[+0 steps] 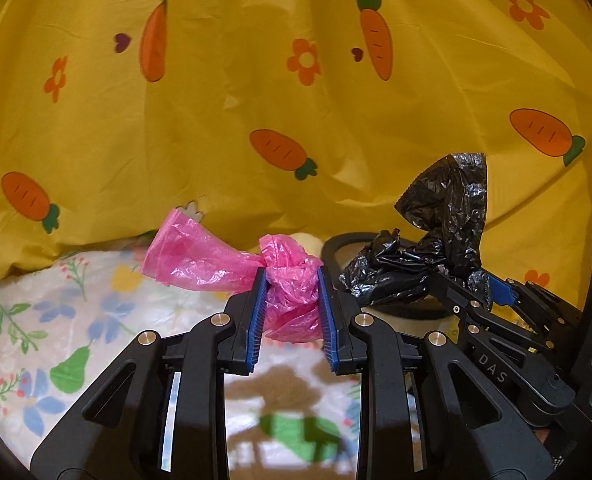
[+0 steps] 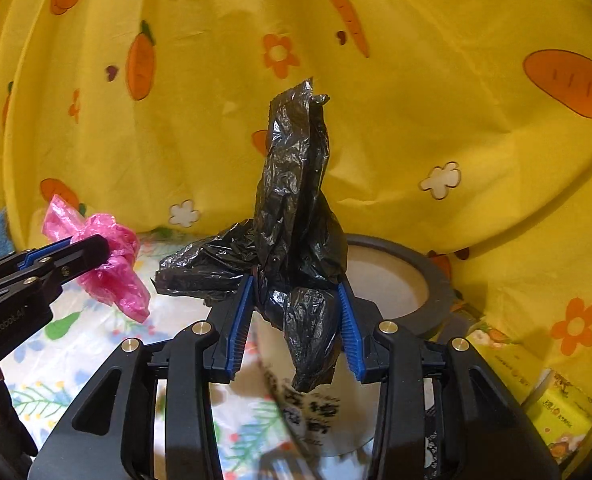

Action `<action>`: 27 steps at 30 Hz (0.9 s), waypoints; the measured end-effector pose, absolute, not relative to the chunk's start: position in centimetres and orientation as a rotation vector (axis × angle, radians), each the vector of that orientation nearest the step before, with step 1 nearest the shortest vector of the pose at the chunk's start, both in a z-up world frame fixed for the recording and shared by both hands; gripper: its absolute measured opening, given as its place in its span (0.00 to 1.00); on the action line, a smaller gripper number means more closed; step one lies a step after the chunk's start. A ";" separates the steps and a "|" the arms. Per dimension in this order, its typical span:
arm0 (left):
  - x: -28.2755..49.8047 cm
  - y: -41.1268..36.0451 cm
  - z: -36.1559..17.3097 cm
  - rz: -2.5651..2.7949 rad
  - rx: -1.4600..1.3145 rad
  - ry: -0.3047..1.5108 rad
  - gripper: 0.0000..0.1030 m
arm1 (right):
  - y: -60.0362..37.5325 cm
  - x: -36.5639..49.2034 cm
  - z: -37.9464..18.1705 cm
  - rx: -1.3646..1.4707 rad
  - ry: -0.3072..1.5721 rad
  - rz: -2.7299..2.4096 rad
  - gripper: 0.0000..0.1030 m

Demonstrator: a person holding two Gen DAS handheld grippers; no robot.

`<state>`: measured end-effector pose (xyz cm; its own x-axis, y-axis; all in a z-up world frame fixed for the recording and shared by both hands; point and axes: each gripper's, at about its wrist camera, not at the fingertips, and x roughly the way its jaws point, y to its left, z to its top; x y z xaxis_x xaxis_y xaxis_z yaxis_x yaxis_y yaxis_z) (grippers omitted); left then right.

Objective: Collect trash
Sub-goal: 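Carry the pink bag and black bag over the white bin, then open both tools to drop the pink and black bags into the bin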

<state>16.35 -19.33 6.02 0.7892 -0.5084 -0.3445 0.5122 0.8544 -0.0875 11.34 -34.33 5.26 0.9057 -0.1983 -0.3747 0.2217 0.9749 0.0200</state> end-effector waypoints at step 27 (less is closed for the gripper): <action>23.9 -28.2 3.1 -0.821 -0.134 0.501 0.83 | -43.0 16.3 2.1 0.105 0.483 -0.325 0.55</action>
